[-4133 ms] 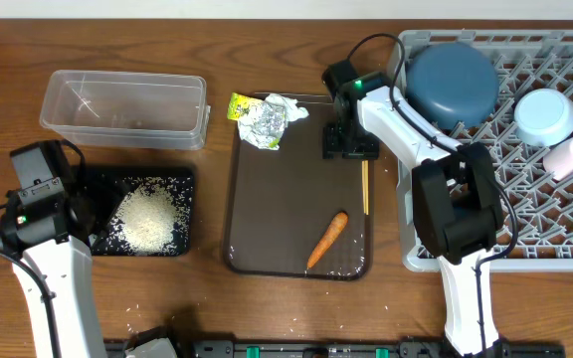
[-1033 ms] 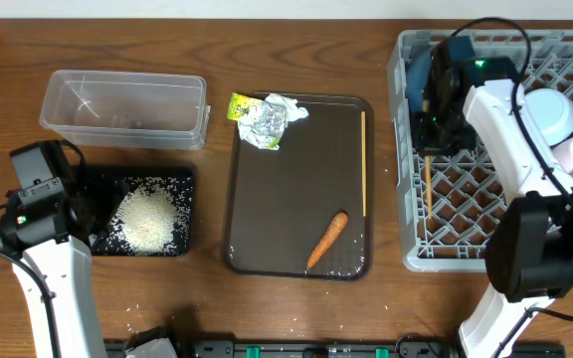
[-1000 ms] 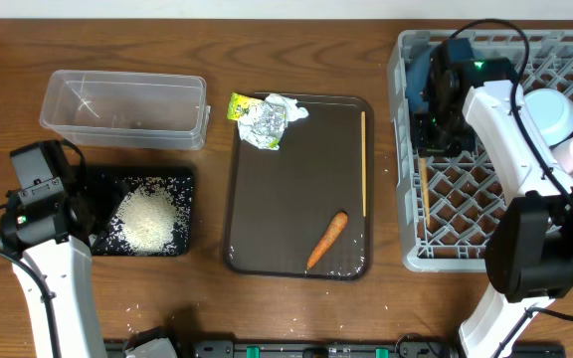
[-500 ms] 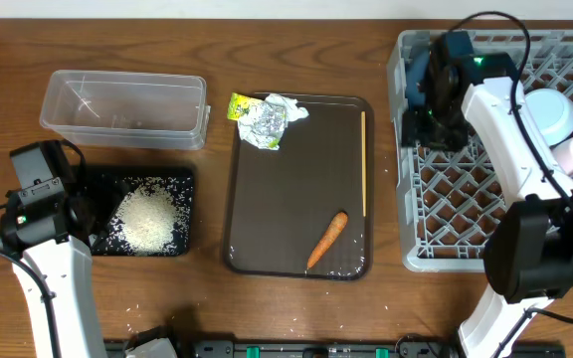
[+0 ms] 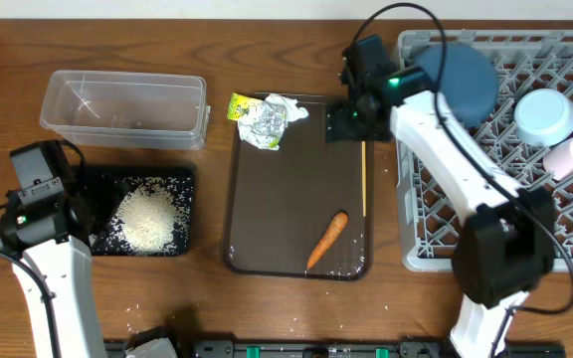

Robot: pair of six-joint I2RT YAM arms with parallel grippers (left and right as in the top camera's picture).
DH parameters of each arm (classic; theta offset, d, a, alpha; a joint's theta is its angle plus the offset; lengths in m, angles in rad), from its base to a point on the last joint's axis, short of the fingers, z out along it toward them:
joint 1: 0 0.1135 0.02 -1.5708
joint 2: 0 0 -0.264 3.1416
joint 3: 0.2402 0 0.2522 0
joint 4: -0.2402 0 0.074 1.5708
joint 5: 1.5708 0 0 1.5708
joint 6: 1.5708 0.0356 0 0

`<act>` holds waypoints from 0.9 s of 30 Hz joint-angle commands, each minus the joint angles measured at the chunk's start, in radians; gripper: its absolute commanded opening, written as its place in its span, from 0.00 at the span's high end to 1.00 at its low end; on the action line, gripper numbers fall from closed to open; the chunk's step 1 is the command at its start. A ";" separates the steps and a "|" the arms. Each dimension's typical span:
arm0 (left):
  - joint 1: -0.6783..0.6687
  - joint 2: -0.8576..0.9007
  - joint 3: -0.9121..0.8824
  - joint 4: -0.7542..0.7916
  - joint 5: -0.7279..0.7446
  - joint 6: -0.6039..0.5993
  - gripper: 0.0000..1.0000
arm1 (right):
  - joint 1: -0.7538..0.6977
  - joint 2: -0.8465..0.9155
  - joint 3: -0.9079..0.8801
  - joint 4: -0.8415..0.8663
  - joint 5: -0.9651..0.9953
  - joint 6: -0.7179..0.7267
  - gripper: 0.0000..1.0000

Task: Sort waste into correct bins and load items into the dishwasher rack
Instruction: 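Insert the chopsticks upright into the rack's left edge and release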

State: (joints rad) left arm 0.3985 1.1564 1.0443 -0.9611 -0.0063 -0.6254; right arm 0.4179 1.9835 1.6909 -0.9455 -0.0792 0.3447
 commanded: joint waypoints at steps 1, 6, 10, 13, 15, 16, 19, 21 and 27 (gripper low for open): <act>0.004 0.002 0.017 0.000 -0.005 -0.001 0.04 | 0.006 0.101 -0.014 0.015 0.093 0.108 0.26; 0.004 0.002 0.017 0.000 -0.005 -0.001 0.04 | 0.001 0.179 -0.014 0.046 0.117 0.145 0.25; 0.004 0.002 0.017 0.000 -0.005 -0.001 0.04 | -0.002 0.205 -0.014 0.048 0.116 0.146 0.25; 0.004 0.002 0.017 0.000 -0.005 -0.001 0.04 | -0.001 0.211 -0.014 0.048 0.117 0.146 0.25; 0.004 0.002 0.017 0.000 -0.005 -0.001 0.04 | 0.001 0.216 -0.014 0.045 0.117 0.146 0.26; 0.004 0.002 0.017 0.000 -0.005 -0.001 0.04 | 0.002 0.217 -0.014 0.044 0.116 0.147 0.26; 0.004 0.002 0.017 0.000 -0.005 -0.001 0.04 | 0.002 0.225 -0.019 0.043 0.117 0.149 0.26; 0.004 0.002 0.017 0.000 -0.005 -0.001 0.04 | 0.002 0.230 -0.026 0.043 0.117 0.149 0.26; 0.004 0.002 0.017 0.000 -0.005 -0.001 0.04 | 0.003 0.239 -0.097 0.092 0.115 0.161 0.26</act>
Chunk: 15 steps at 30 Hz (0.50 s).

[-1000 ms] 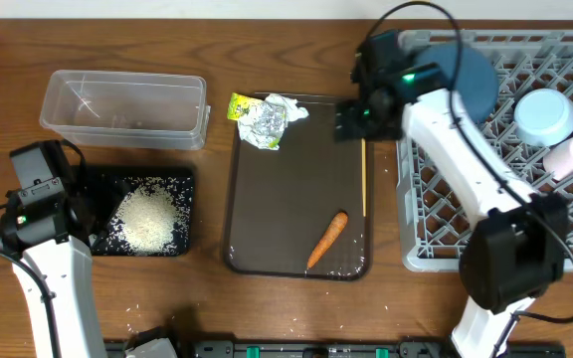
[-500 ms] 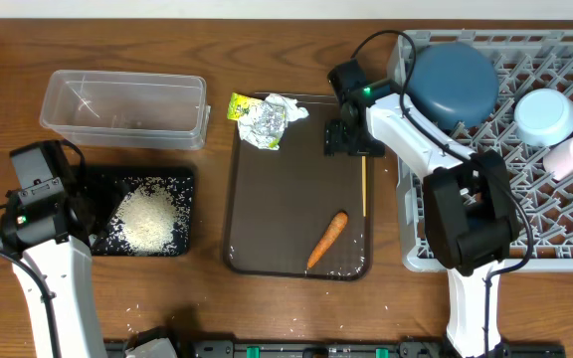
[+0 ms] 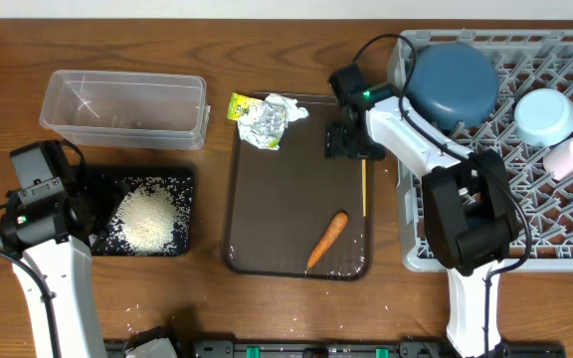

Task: Sort waste into correct bins and load items into the dishwasher rack
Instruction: 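Insert the chopsticks upright into the rack's left edge and release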

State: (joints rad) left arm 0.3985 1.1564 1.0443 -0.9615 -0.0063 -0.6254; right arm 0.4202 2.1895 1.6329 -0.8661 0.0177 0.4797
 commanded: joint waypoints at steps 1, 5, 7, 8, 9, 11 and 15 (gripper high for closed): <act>0.004 0.002 0.017 0.000 -0.005 -0.001 0.04 | 0.002 0.033 -0.048 0.022 0.014 0.026 0.27; 0.004 0.002 0.017 0.001 -0.005 -0.001 0.04 | 0.002 0.032 -0.056 0.032 -0.036 0.025 0.61; 0.004 0.002 0.017 0.000 -0.005 -0.001 0.04 | 0.002 0.032 -0.040 0.027 -0.083 0.025 0.93; 0.004 0.002 0.017 0.001 -0.005 -0.001 0.04 | 0.002 0.032 -0.029 0.021 -0.114 0.025 0.99; 0.004 0.002 0.017 0.001 -0.005 -0.001 0.04 | 0.000 0.032 -0.015 0.016 -0.147 0.026 0.99; 0.004 0.002 0.017 0.001 -0.005 -0.001 0.04 | -0.003 0.025 0.017 0.002 -0.222 0.025 0.99; 0.004 0.002 0.017 0.000 -0.005 -0.001 0.04 | -0.021 -0.027 0.095 -0.055 -0.307 -0.003 0.99</act>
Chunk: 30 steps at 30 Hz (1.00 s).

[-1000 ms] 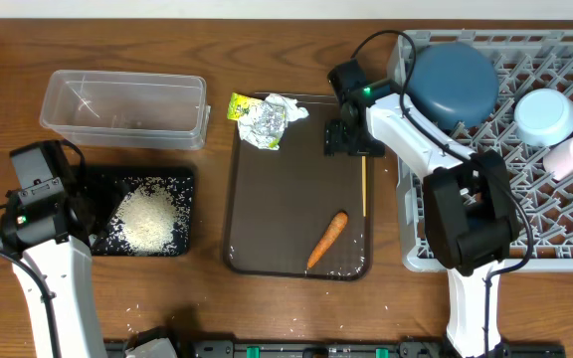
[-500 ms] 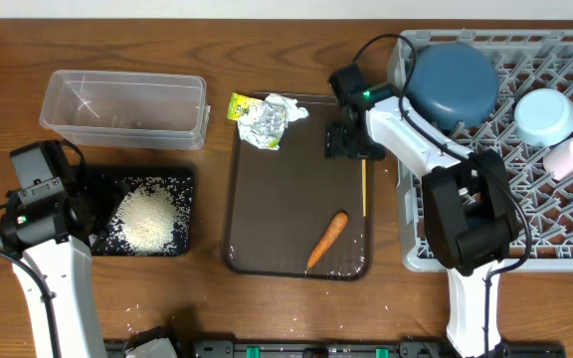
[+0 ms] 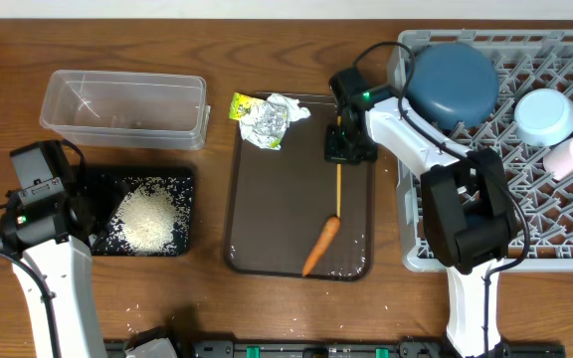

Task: Sort waste into correct bins and load items into the dishwasher rack
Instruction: 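Insert the chopsticks upright into the rack's left edge and release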

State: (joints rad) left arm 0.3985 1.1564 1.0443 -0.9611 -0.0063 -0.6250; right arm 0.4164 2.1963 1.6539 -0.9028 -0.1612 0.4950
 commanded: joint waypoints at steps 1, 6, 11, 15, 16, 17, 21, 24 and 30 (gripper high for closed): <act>0.004 0.002 0.017 0.000 -0.005 -0.002 0.04 | -0.023 -0.058 0.092 -0.029 -0.153 -0.045 0.99; 0.004 0.002 0.017 0.000 -0.005 -0.002 0.04 | -0.064 -0.193 0.131 -0.089 -0.121 -0.163 1.00; 0.004 0.002 0.017 0.000 -0.005 -0.002 0.04 | -0.132 -0.315 0.131 -0.220 0.096 -0.187 0.99; 0.004 0.002 0.017 0.000 -0.005 -0.002 0.04 | -0.187 -0.352 0.131 -0.301 0.111 -0.271 0.99; 0.004 0.002 0.017 0.000 -0.005 -0.002 0.04 | -0.199 -0.352 0.130 -0.320 0.112 -0.290 0.99; 0.004 0.002 0.017 0.000 -0.005 -0.002 0.04 | -0.211 -0.350 0.127 -0.336 0.112 -0.303 0.99; 0.004 0.002 0.017 0.000 -0.005 -0.002 0.04 | -0.247 -0.348 0.080 -0.332 0.113 -0.318 0.99; 0.004 0.002 0.017 0.000 -0.005 -0.002 0.04 | -0.257 -0.347 0.030 -0.290 0.113 -0.317 0.98; 0.004 0.002 0.017 0.000 -0.005 -0.002 0.04 | -0.266 -0.346 -0.061 -0.225 0.174 -0.317 0.98</act>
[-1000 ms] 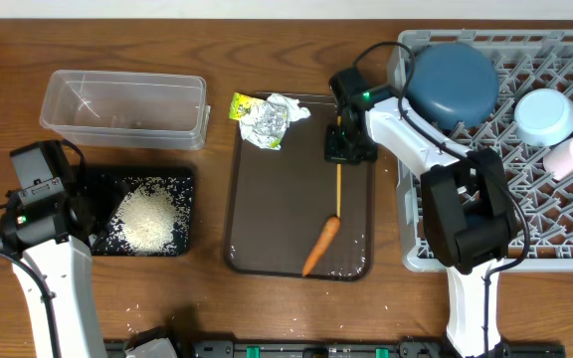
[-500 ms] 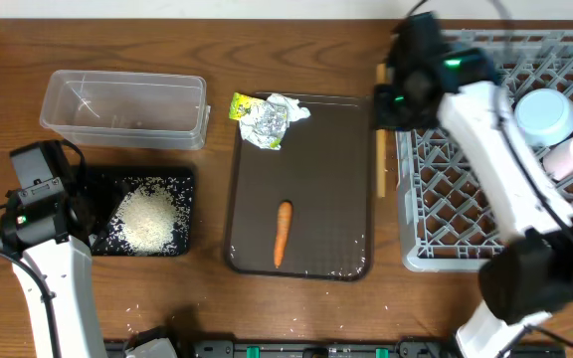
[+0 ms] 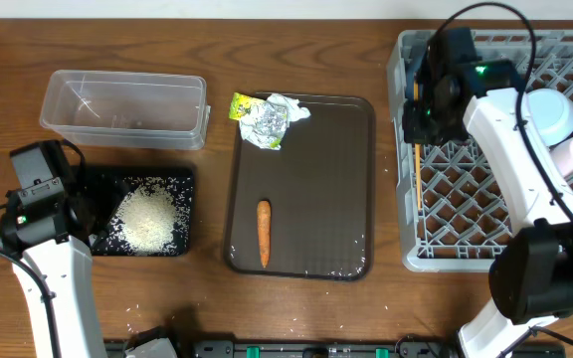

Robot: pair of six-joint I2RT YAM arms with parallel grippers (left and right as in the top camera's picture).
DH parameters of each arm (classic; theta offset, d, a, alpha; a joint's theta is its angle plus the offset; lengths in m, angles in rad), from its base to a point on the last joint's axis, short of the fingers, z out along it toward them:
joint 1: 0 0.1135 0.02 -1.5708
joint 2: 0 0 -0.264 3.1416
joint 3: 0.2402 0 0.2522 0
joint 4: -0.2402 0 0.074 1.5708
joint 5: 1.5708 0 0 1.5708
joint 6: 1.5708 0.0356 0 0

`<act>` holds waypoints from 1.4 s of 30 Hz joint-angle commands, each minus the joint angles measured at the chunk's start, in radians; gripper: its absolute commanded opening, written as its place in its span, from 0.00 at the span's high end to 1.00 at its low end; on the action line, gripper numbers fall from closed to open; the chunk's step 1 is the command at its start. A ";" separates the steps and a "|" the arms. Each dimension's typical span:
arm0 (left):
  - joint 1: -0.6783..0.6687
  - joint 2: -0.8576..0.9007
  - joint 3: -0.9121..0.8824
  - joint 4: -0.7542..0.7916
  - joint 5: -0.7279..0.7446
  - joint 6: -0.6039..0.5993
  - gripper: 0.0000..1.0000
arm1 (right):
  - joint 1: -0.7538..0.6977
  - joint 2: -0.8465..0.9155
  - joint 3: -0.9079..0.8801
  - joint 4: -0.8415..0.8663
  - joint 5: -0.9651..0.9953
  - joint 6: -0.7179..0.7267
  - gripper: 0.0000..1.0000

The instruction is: Sort waste into correct bins and load items into the dishwasher rack

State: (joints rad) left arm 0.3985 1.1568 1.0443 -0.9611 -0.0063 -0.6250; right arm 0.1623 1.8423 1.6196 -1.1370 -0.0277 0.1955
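Note:
My right gripper (image 3: 417,127) hangs over the left side of the grey dishwasher rack (image 3: 466,214), shut on a thin wooden chopstick (image 3: 417,184) that points toward the front of the rack. A carrot (image 3: 264,235) lies lengthwise on the dark brown tray (image 3: 326,169), at its front left. The crumpled wrapper (image 3: 266,119) rests on the tray's back left corner. My left arm (image 3: 36,199) stands at the table's left beside the black bin; its fingers are hidden under it.
A clear plastic bin (image 3: 125,107) sits at the back left. In front of it is a black bin (image 3: 172,184) holding rice, with grains spilled around it. A light blue bowl (image 3: 550,114) and a pink cup stand in the rack's right part.
My right gripper was down on the tray at the chopstick's far end; now it is over the rack with the chopstick in it. The carrot has shifted left and lies straight.
The chopstick first lay along the tray's right edge, with the right gripper near its far end and the carrot slanted beside it. Then chopstick and carrot stood further left on the tray. Now the chopstick is held over the rack. The left arm stayed still.

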 commanded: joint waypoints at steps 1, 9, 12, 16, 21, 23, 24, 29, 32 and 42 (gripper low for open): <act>0.004 0.001 0.017 0.000 -0.005 -0.002 0.04 | -0.015 0.008 -0.033 0.015 0.039 -0.017 0.98; 0.004 0.001 0.017 0.000 -0.005 -0.002 0.04 | -0.042 0.008 -0.038 0.020 0.072 -0.017 0.65; 0.004 0.001 0.017 0.000 -0.005 -0.002 0.04 | -0.045 0.008 -0.038 0.023 0.071 -0.017 0.36; 0.004 0.001 0.017 0.000 -0.005 -0.002 0.04 | -0.043 0.008 -0.038 0.016 0.055 0.000 0.34; 0.004 0.001 0.017 0.000 -0.005 -0.002 0.04 | -0.043 -0.005 -0.037 -0.002 -0.090 0.001 0.45; 0.004 0.001 0.017 0.000 -0.005 -0.002 0.04 | -0.041 -0.027 -0.037 0.010 -0.144 0.001 0.47; 0.004 0.001 0.017 0.000 -0.005 -0.002 0.04 | -0.037 -0.048 -0.037 0.019 -0.167 0.001 0.47; 0.004 0.001 0.017 0.000 -0.005 -0.002 0.04 | -0.014 -0.170 -0.038 0.049 -0.163 0.002 0.44; 0.004 0.001 0.017 0.000 -0.005 -0.002 0.04 | -0.016 -0.240 -0.038 0.044 -0.011 0.055 0.01; 0.004 0.001 0.017 0.000 -0.005 -0.002 0.04 | -0.303 -0.296 -0.069 -0.010 0.208 0.339 0.01</act>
State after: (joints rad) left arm 0.3985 1.1568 1.0443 -0.9611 -0.0063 -0.6254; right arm -0.0463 1.5410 1.5726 -1.1412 0.1097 0.3840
